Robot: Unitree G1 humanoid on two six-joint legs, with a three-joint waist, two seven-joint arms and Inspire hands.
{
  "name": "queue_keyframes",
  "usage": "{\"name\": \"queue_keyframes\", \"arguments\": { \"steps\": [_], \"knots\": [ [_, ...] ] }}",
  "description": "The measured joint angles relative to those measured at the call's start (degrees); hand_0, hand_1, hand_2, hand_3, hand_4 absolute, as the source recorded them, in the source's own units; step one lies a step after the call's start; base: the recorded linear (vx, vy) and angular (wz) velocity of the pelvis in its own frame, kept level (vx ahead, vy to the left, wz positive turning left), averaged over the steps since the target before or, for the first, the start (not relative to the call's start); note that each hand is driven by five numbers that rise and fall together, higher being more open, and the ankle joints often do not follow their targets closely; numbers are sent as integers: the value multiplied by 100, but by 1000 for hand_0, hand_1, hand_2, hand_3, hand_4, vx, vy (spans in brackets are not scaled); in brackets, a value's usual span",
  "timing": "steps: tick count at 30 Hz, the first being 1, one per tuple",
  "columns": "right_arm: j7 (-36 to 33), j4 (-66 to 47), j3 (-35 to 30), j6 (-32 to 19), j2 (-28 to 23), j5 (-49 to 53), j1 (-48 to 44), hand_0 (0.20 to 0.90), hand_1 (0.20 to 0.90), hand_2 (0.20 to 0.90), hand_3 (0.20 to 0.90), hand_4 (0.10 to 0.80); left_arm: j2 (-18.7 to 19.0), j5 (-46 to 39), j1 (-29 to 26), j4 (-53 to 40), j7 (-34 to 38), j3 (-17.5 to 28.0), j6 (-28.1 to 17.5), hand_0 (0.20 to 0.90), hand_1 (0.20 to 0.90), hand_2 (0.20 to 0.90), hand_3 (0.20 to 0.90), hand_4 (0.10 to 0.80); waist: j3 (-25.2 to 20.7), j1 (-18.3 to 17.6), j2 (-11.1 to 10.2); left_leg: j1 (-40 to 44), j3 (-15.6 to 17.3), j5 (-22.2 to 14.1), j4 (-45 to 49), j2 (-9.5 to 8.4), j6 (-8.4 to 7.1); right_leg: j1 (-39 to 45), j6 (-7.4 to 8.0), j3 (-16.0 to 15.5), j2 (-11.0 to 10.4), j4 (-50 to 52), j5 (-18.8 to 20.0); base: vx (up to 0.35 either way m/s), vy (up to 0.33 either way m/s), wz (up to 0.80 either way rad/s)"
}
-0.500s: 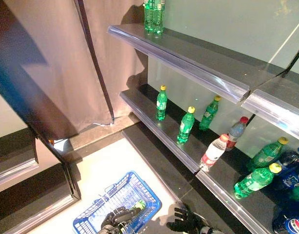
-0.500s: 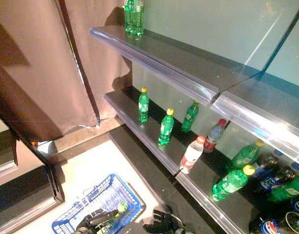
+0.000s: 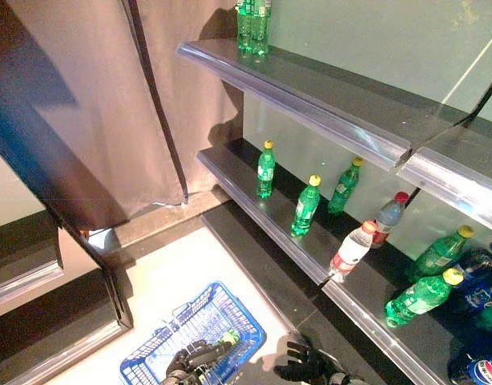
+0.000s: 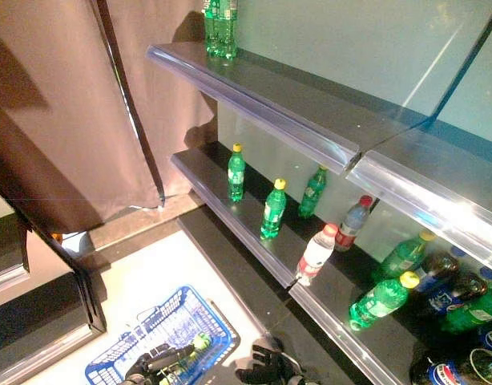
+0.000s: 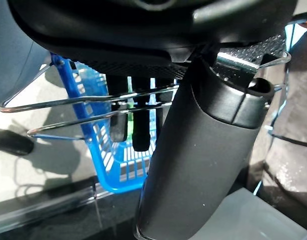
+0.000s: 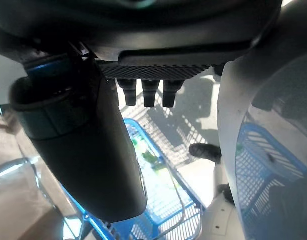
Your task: Pick up the drink and place into the basket.
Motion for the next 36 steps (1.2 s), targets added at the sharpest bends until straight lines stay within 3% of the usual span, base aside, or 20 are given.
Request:
{"name": "queue_keyframes", "arguments": {
  "steps": [9, 18, 28, 36],
  "knots": [
    [-19, -155, 46, -148, -38, -179, 19, 900, 900, 900, 900, 800, -2, 0, -1, -5, 1, 0, 0, 300, 300, 300, 200, 100, -2, 1, -3, -2, -2, 0, 0, 0, 0, -1, 0, -7, 1, 0, 0, 0, 0, 0],
    [-335, -3076, 282, -366, -773, -397, 132, 900, 900, 900, 900, 800, 2, 130, 162, -383, 112, 3, 101, 300, 300, 300, 200, 100, 3, -8, -3, -9, 1, 2, 0, 5, -2, -11, 0, -3, 5, 0, 2, 0, 0, 0],
    [-345, -5206, -383, -610, -1441, -538, 93, 900, 900, 900, 900, 800, -43, 230, 234, -509, 130, 217, 101, 300, 300, 300, 200, 100, 84, -16, -24, -10, 89, -2, -1, 10, -5, -27, 4, 17, -3, 0, 1, 9, 3, -1],
    [-1429, -5915, -1251, -1757, -1443, -524, -259, 900, 900, 900, 900, 800, -130, 430, 301, -512, 114, 482, 88, 300, 300, 300, 200, 100, 109, -34, -27, 13, 158, -13, -1, 9, -16, -37, 9, 61, -13, 2, 3, 52, 21, -4]
  ]
}}
